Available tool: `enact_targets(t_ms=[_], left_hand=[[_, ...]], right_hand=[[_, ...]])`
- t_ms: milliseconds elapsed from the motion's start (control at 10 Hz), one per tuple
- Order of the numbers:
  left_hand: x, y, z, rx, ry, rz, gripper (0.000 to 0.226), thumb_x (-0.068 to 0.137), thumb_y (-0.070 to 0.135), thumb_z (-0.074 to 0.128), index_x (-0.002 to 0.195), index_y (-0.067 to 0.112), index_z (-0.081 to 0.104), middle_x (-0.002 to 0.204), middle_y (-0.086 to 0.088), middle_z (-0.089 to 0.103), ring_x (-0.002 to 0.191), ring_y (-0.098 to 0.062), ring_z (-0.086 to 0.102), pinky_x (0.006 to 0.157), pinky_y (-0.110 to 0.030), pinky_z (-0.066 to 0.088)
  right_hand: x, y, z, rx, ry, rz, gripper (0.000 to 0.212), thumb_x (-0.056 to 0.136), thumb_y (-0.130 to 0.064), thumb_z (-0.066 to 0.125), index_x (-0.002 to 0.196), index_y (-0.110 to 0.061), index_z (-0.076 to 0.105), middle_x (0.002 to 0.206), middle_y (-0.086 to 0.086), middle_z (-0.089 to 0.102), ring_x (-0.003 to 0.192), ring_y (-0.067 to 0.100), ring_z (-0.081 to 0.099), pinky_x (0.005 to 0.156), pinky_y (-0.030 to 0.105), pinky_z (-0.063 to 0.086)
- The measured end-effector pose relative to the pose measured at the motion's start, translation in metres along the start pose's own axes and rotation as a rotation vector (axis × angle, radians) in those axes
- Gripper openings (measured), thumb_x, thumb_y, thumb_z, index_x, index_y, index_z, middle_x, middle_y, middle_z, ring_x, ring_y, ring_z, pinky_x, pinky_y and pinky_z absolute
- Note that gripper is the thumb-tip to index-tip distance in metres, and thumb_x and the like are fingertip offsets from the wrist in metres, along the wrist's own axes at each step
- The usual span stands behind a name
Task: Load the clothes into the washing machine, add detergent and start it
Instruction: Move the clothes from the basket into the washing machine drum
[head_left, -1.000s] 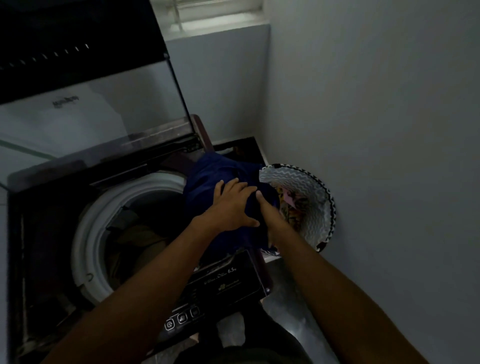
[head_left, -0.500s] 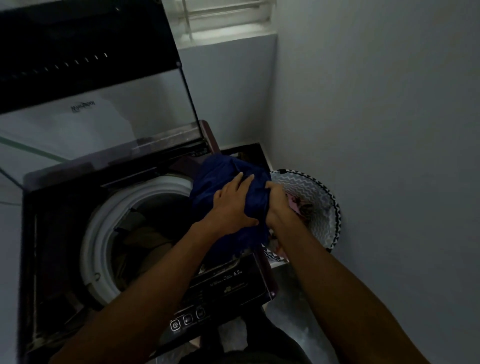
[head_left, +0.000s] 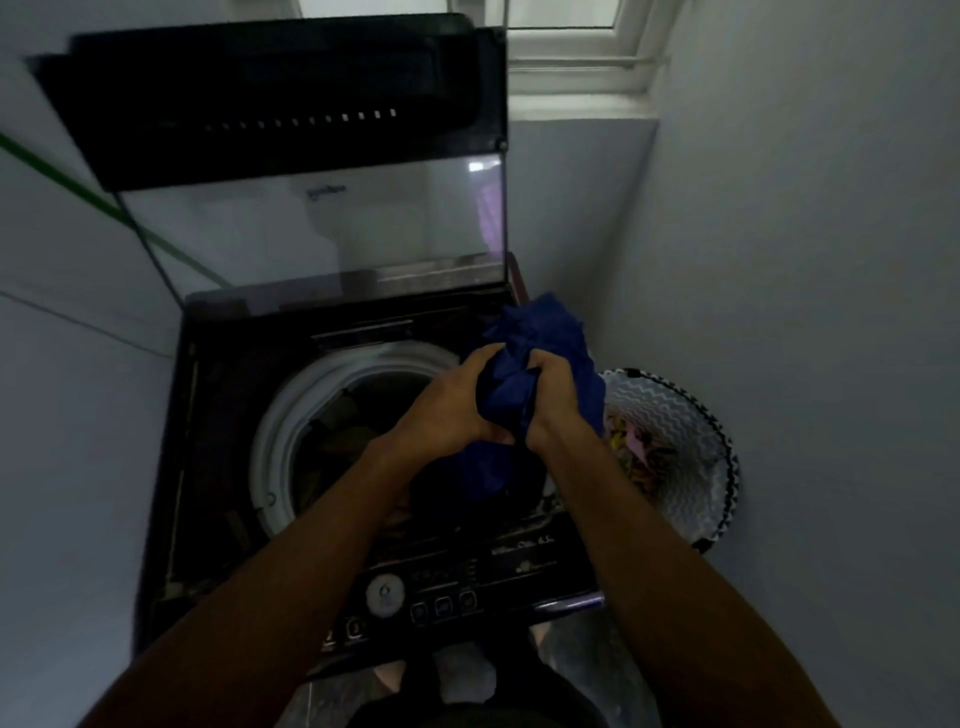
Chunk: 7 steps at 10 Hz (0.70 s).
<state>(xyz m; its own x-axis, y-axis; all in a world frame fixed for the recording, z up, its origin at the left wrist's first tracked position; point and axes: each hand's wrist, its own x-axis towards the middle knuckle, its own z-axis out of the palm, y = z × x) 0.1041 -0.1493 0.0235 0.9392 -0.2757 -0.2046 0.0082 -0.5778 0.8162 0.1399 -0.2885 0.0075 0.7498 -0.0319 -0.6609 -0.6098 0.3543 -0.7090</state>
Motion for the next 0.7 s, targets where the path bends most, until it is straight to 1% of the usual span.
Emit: enact_targets(t_ms=[100, 200, 300, 400, 500, 600, 700], left_hand=[[-0.024, -0.018, -0.020, -0.035, 0.045, -0.034, 0.109, 0.057, 0.023, 0.093, 0.146, 0.031, 0.030, 0.139, 0.004, 0.052, 0.123, -0.011, 0.051, 0.095, -0.022, 0.044], [-0.045, -0.041, -0.036, -0.013, 0.068, -0.072, 0.107, 0.061, 0.021, 0.091, 0.147, 0.029, 0.029, 0.142, -0.001, 0.051, 0.125, -0.014, 0.050, 0.094, -0.022, 0.044], [-0.067, -0.066, -0.049, 0.042, 0.094, -0.101, 0.102, 0.064, 0.023, 0.090, 0.147, 0.028, 0.030, 0.140, -0.002, 0.052, 0.121, -0.016, 0.053, 0.089, -0.023, 0.045], [-0.083, -0.092, -0.055, 0.102, 0.147, -0.138, 0.092, 0.064, 0.026, 0.088, 0.142, 0.025, 0.038, 0.131, -0.001, 0.057, 0.110, -0.012, 0.055, 0.084, -0.024, 0.044], [-0.089, -0.108, -0.056, 0.156, 0.225, -0.171, 0.061, 0.069, 0.022, 0.083, 0.123, 0.017, 0.056, 0.114, -0.001, 0.063, 0.098, -0.015, 0.059, 0.080, -0.030, 0.049], [-0.094, -0.113, -0.058, 0.105, 0.232, -0.144, 0.041, 0.079, 0.015, 0.074, 0.117, 0.014, 0.059, 0.108, 0.001, 0.064, 0.093, -0.010, 0.060, 0.078, -0.028, 0.050], [-0.095, -0.122, -0.056, 0.120, 0.163, -0.170, 0.066, 0.083, 0.013, 0.071, 0.142, 0.018, 0.043, 0.135, -0.005, 0.052, 0.124, -0.019, 0.050, 0.098, -0.025, 0.040]], right_hand=[[-0.029, 0.012, 0.040, 0.053, 0.005, 0.050, 0.025, 0.085, -0.023, 0.052, 0.096, -0.003, 0.063, 0.091, 0.014, 0.063, 0.076, 0.025, 0.061, 0.078, 0.040, 0.052], [-0.027, 0.037, 0.063, 0.081, 0.042, 0.098, 0.025, 0.091, -0.024, 0.053, 0.087, -0.003, 0.066, 0.093, 0.020, 0.065, 0.088, 0.035, 0.061, 0.084, 0.049, 0.054], [-0.038, 0.059, 0.090, 0.018, -0.008, 0.155, 0.028, 0.091, -0.025, 0.053, 0.104, -0.002, 0.064, 0.102, 0.020, 0.063, 0.096, 0.036, 0.061, 0.095, 0.050, 0.048], [-0.032, 0.080, 0.102, -0.097, -0.165, 0.166, 0.024, 0.086, -0.019, 0.052, 0.102, -0.005, 0.060, 0.086, 0.009, 0.060, 0.075, 0.022, 0.059, 0.085, 0.041, 0.046], [-0.033, 0.097, 0.108, -0.188, -0.192, 0.198, 0.048, 0.082, -0.014, 0.055, 0.126, 0.004, 0.055, 0.087, 0.008, 0.063, 0.077, 0.022, 0.062, 0.079, 0.039, 0.051], [-0.037, 0.103, 0.112, -0.211, -0.151, 0.235, 0.040, 0.081, -0.009, 0.058, 0.120, -0.002, 0.057, 0.104, 0.019, 0.065, 0.094, 0.037, 0.064, 0.080, 0.049, 0.057], [-0.038, 0.101, 0.108, -0.245, -0.133, 0.202, 0.037, 0.083, -0.004, 0.053, 0.120, -0.005, 0.057, 0.105, 0.017, 0.064, 0.092, 0.032, 0.063, 0.064, 0.036, 0.058]])
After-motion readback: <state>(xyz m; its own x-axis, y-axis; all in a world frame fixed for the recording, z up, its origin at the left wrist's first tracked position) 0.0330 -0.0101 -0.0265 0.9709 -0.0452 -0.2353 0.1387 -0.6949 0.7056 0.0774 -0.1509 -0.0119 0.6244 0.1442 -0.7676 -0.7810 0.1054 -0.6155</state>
